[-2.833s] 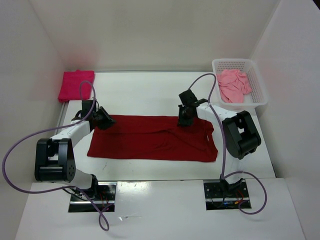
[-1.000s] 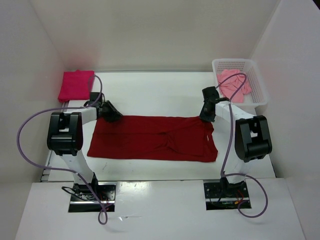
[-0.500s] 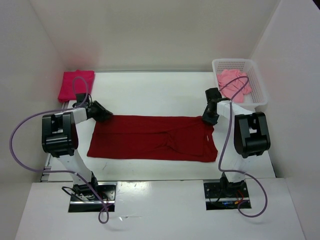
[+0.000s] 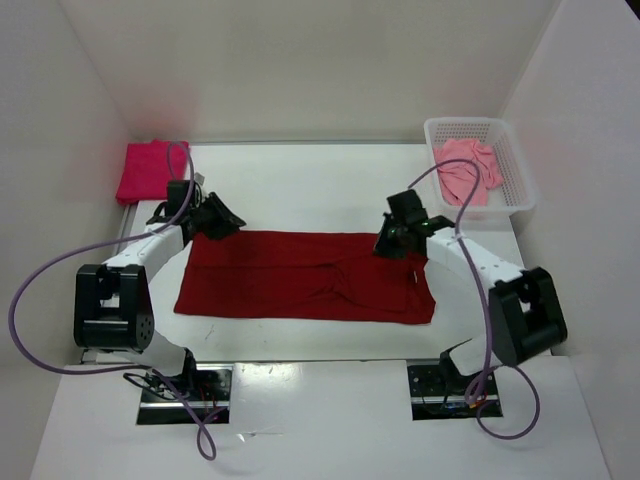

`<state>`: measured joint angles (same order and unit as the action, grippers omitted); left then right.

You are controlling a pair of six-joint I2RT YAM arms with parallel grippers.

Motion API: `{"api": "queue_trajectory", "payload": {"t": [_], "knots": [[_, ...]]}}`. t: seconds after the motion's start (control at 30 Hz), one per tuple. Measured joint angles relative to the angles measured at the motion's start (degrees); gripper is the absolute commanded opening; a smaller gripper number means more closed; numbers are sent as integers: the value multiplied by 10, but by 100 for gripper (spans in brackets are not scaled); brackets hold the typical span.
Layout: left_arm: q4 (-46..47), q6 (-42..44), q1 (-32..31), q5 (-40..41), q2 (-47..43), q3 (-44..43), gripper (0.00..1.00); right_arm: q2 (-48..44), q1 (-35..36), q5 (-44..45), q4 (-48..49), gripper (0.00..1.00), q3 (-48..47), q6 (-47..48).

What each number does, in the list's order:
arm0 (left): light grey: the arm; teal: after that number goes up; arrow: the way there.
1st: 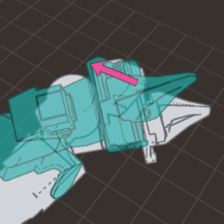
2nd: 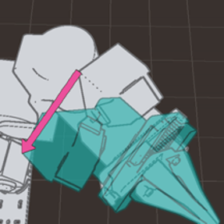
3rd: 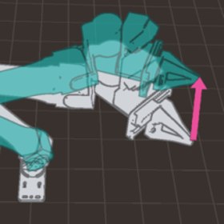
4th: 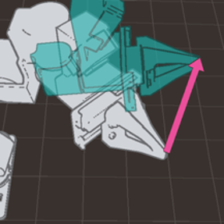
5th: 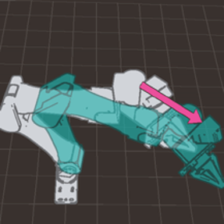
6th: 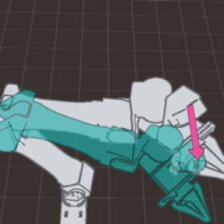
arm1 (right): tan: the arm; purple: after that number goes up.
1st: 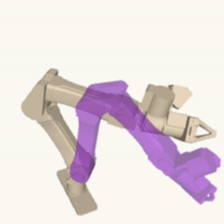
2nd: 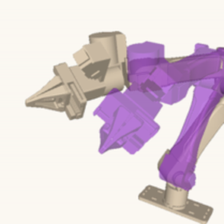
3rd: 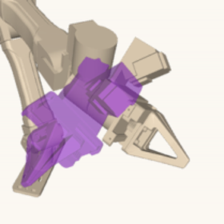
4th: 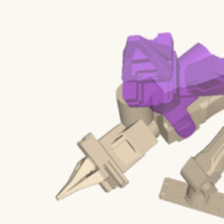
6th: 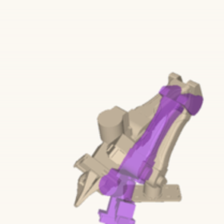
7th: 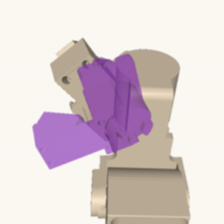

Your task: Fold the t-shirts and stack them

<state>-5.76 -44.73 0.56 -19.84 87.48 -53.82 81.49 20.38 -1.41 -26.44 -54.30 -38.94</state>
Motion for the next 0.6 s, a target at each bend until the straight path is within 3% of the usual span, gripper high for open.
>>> {"api": "queue_trajectory", "payload": {"t": [0.2,0.33,0.5,0.6], "knots": [[-34,16,-4,-9,-6,5,37,134,26,-24,30,2,20,-34],[-51,25,-19,-19,-31,-5,37,201,23,-30,30,2,-46,-37],[-54,20,-38,-36,-82,-14,37,347,22,-48,29,1,-231,-29],[-60,12,-46,-44,-104,-20,38,510,22,-54,-1,1,-487,-10]]}}
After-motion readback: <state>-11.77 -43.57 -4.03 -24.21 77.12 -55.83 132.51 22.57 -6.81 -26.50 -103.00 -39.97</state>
